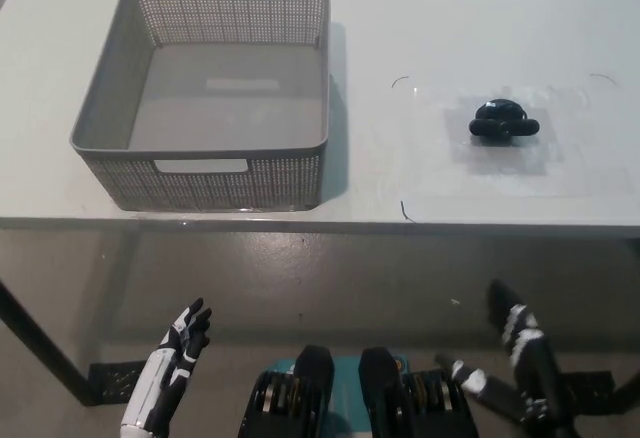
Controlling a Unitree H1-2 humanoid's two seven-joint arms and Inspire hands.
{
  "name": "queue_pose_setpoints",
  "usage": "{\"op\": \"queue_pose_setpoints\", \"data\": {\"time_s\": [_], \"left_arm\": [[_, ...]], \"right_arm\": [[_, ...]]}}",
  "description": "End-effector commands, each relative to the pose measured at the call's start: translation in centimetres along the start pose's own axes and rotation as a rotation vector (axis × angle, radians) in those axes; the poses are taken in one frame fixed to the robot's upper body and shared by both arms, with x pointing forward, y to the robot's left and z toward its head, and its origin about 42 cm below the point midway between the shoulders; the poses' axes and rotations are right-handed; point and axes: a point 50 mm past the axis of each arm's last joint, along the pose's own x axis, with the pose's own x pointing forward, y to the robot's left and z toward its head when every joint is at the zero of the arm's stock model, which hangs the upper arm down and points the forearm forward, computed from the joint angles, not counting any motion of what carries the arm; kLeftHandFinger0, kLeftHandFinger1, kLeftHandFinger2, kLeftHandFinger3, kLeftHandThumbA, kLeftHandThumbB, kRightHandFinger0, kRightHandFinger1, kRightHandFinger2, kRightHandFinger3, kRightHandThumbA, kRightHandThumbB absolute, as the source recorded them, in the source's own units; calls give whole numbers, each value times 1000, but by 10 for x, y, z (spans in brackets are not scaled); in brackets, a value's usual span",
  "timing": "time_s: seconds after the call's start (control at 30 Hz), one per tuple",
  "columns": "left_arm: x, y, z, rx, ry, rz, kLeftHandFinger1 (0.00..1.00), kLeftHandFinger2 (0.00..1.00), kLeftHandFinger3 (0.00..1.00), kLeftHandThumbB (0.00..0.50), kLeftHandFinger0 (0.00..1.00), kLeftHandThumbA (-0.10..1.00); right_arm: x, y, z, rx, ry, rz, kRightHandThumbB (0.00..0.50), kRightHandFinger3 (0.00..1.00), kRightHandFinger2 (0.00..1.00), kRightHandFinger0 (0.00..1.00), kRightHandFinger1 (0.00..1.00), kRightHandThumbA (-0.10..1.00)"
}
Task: Use the right hand to pick up a webcam and put it into a container on the left side
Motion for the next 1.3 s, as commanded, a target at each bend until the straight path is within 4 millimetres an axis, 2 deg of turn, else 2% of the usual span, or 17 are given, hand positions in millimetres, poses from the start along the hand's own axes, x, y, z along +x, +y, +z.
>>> {"op": "queue_pose_setpoints", "data": {"time_s": [0.0, 0.07, 0.1, 0.17, 0.2, 0.23, 0.47, 0.63, 0.67, 0.7, 0.83, 0.9, 1.0, 1.03, 1.17, 1.2, 1.27], "left_arm": [[5, 7, 9, 19, -67, -15, 1000, 1000, 1000, 69, 1000, 899], [5, 6, 9, 20, -59, -14, 1000, 1000, 1000, 70, 1000, 901], [5, 6, 9, 18, -58, -13, 1000, 1000, 1000, 66, 1000, 901], [5, 7, 9, 23, -57, -12, 1000, 1000, 1000, 64, 1000, 914], [5, 7, 9, 25, -59, -15, 1000, 1000, 1000, 63, 1000, 916], [5, 7, 9, 23, -58, -15, 1000, 1000, 1000, 63, 1000, 916], [6, 10, 8, 31, -55, -20, 1000, 1000, 1000, 59, 1000, 929], [1, 10, 8, 29, -43, -21, 1000, 1000, 1000, 47, 1000, 929], [1, 10, 7, 26, -43, -21, 1000, 1000, 1000, 48, 1000, 926], [0, 9, 7, 27, -40, -27, 1000, 1000, 1000, 48, 1000, 931], [0, 8, 6, 14, -27, -56, 1000, 1000, 1000, 83, 1000, 967], [0, 7, 6, -2, -22, -72, 1000, 1000, 1000, 102, 1000, 963], [-1, 5, 7, -7, -24, -93, 1000, 1000, 1000, 96, 1000, 956], [-1, 5, 7, -11, -24, -95, 1000, 1000, 1000, 94, 1000, 949], [-4, 4, 6, -8, -14, -110, 1000, 1000, 1000, 104, 1000, 941], [-3, 4, 7, -10, -17, -122, 1000, 1000, 1000, 94, 1000, 944], [-3, 4, 8, -9, -16, -130, 1000, 1000, 1000, 98, 1000, 947]], "right_arm": [[10, -10, 40, 37, -243, -87, 218, 1000, 1000, 1000, 1000, 958], [11, -14, 56, -36, -268, -56, 235, 1000, 1000, 1000, 1000, 1000], [12, -16, 63, -71, -267, -41, 269, 1000, 1000, 1000, 1000, 1000], [15, -20, 76, -150, -306, -13, 276, 1000, 1000, 1000, 1000, 1000], [18, -25, 90, -242, -321, -19, 321, 1000, 1000, 1000, 1000, 1000], [19, -27, 94, -273, -336, -21, 325, 1000, 1000, 1000, 1000, 1000], [51, -44, 161, -501, -472, -8, 402, 1000, 1000, 1000, 1000, 1000], [87, -59, 209, -652, -420, 48, 368, 1000, 1000, 1000, 1000, 996], [93, -61, 214, -659, -419, 50, 324, 1000, 1000, 1000, 1000, 1000], [101, -62, 220, -691, -417, 52, 369, 1000, 1000, 1000, 1000, 1000], [152, -68, 247, -820, -405, 66, 366, 1000, 1000, 1000, 1000, 1000], [175, -69, 258, -868, -378, 65, 388, 1000, 1000, 1000, 1000, 1000], [211, -70, 272, -909, -331, 67, 396, 1000, 1000, 1000, 1000, 958], [216, -70, 273, -910, -323, 71, 397, 1000, 1000, 1000, 1000, 941], [267, -67, 285, -952, -202, 145, 418, 1000, 1000, 1000, 1000, 938], [286, -64, 290, -973, -163, 168, 415, 1000, 1000, 1000, 1000, 925], [296, -64, 290, -992, -140, 173, 427, 1000, 1000, 1000, 1000, 925]]}}
